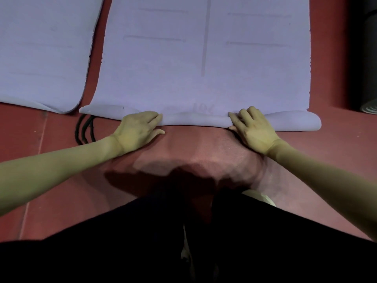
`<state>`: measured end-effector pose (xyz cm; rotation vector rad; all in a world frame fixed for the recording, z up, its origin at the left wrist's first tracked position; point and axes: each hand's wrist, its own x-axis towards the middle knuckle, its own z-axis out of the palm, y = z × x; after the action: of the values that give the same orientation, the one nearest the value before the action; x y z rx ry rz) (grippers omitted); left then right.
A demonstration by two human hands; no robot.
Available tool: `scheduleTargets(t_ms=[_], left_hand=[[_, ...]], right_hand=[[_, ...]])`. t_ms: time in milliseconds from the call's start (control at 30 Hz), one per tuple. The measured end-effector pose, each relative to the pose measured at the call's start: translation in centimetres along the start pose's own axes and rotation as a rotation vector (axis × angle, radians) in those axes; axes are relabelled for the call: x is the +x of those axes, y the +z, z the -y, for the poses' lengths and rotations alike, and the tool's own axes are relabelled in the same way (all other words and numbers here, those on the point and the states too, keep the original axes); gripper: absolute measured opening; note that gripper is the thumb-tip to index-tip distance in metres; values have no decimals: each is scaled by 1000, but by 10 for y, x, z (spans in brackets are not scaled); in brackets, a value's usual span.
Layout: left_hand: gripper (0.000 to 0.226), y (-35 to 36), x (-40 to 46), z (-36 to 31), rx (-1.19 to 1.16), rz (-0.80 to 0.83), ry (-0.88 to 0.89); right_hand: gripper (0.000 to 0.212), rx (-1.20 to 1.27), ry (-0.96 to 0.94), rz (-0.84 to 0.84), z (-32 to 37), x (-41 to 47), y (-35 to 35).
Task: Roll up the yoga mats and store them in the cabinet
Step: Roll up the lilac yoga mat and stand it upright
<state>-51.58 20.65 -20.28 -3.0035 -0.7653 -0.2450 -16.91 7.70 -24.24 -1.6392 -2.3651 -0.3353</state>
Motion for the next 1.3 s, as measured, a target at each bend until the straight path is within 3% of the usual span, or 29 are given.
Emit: scheduleTargets(t_ms=[333,467,567,667,767,1000,1167,1300], left_hand=[[24,-3,21,0,-162,65,-174],[23,-4,33,15,-327,75,-258],[14,-4,40,17,-470,69,-457],[17,-6,48,29,-674,205,-633],[16,-6,55,41,-901,300,-690],[17,-2,64,44,-998,275,-804],[20,-2,62,41,-859,202,-719],[18,0,46,29,-568,16,-418]], right_hand=[[61,146,24,142,-9,9,-7],[57,-33,16,143,-5,11,-7],[57,-79,-6,139,-8,15,-4],[58,-106,-29,170,-12,17,-1],[56,-79,-51,201,-12,19,1],[46,-68,22,201,-11,24,-4],[39,-97,68,118,0,22,-4],[40,-4,34,138,-6,28,-4]])
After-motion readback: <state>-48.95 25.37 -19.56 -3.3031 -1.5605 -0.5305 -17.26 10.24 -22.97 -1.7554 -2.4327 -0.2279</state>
